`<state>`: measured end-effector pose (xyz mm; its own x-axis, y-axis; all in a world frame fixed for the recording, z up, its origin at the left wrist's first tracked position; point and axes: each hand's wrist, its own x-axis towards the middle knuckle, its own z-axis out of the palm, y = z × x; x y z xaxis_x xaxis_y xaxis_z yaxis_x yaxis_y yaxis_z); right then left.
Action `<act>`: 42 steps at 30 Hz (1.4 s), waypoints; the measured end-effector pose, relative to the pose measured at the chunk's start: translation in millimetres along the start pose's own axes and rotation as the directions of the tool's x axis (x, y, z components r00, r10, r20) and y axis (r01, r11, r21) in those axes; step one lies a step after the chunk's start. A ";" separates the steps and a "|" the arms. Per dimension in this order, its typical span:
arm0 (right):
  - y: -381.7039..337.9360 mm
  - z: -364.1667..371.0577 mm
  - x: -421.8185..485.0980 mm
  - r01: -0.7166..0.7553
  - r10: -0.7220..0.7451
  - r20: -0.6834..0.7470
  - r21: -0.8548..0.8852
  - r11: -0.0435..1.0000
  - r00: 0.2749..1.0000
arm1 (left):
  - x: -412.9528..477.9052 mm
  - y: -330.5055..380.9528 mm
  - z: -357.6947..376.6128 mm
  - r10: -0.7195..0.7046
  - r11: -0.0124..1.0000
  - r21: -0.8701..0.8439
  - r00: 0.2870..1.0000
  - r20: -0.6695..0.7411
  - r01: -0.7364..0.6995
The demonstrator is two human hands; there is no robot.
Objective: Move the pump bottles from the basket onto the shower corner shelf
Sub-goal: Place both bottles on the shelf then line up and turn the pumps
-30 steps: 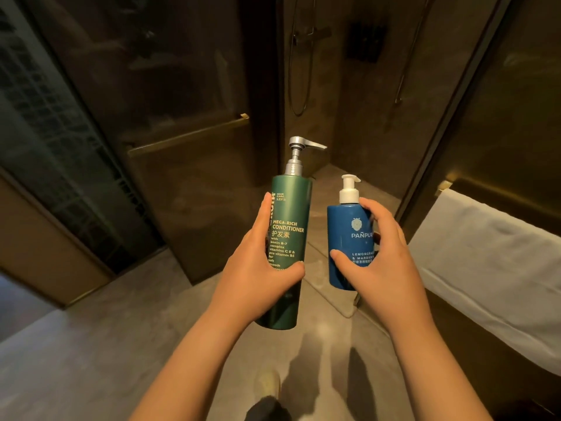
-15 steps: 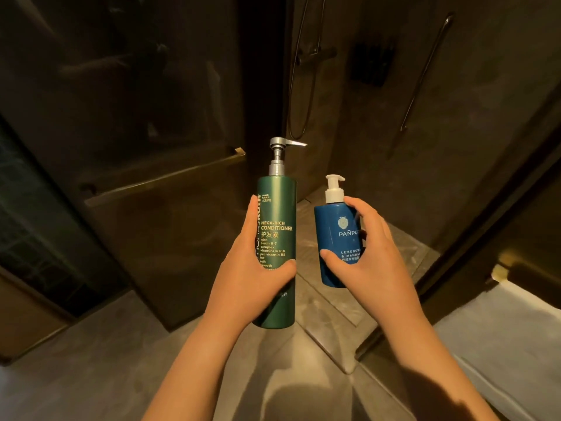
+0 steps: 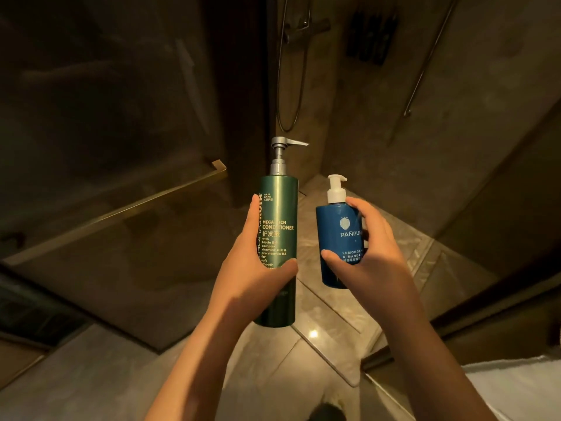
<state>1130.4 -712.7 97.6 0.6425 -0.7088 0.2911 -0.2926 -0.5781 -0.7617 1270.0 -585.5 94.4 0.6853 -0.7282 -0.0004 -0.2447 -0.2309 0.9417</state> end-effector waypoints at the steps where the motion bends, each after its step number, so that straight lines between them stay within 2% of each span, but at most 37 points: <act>1: 3.5 -0.2 10.5 0.014 -0.014 0.002 -0.017 1.000 1.000 | 10.2 0.2 3.6 -0.006 1.000 0.001 1.000 -0.008 0.006; 11: 53.5 -10.6 143.2 0.048 -0.055 0.066 0.096 0.994 0.996 | 122.1 32.1 44.1 0.031 0.990 0.137 0.995 -0.096 -0.017; 20: 105.0 -44.1 262.8 0.093 -0.100 0.026 0.188 0.978 0.995 | 226.6 62.3 98.0 0.094 0.993 0.090 0.981 -0.167 -0.079; 28: 142.8 -26.8 333.0 0.042 -0.054 0.078 0.144 0.989 0.995 | 313.0 53.1 108.2 0.041 0.996 0.086 0.983 -0.181 -0.026; 42: 161.9 -1.9 514.7 0.056 -0.055 -0.018 0.080 0.995 0.998 | 524.6 62.2 99.7 0.128 0.991 -0.030 0.986 -0.108 -0.132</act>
<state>1412.4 -1171.9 125.3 0.6447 -0.6831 0.3431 -0.1980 -0.5827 -0.7882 1545.9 -1046.2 119.3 0.7180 -0.6782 0.1566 -0.3124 -0.1130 0.9432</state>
